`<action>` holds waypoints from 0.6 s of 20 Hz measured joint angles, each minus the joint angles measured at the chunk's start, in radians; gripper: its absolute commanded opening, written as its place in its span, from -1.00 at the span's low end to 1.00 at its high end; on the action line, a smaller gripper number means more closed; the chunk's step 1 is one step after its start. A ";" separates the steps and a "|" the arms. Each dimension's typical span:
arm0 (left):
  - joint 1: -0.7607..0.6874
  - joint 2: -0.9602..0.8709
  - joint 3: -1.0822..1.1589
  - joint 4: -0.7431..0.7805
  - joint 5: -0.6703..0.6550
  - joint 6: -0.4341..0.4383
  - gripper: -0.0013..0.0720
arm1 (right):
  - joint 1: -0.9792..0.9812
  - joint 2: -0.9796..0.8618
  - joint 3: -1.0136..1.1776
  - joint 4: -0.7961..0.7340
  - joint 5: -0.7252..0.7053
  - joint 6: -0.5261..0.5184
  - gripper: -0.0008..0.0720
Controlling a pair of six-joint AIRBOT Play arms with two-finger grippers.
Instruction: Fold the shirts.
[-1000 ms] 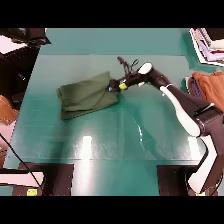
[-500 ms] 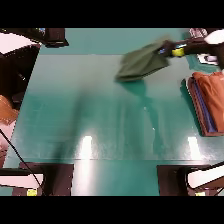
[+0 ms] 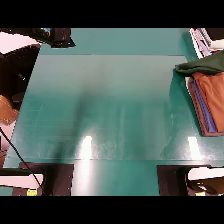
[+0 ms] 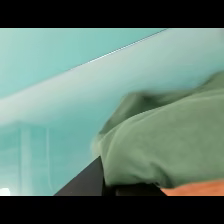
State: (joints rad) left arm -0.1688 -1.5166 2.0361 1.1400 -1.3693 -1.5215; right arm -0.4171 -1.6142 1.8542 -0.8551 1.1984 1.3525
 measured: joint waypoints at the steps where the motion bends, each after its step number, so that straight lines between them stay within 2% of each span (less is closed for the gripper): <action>1: 0.000 0.000 0.000 -0.001 0.000 0.000 -0.89 | -0.019 0.011 0.008 0.008 0.001 -0.004 -0.94; 8: 0.000 0.000 0.000 -0.004 0.000 0.000 -0.89 | -0.106 0.139 0.114 -0.054 0.031 -0.032 -0.94; 12: 0.000 0.000 0.000 -0.004 0.000 0.001 -0.89 | -0.169 0.233 0.032 -0.108 0.117 -0.035 -0.94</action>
State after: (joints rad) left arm -0.1692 -1.5166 2.0361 1.1358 -1.3697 -1.5204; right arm -0.5865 -1.3815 1.8862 -0.9634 1.3159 1.3174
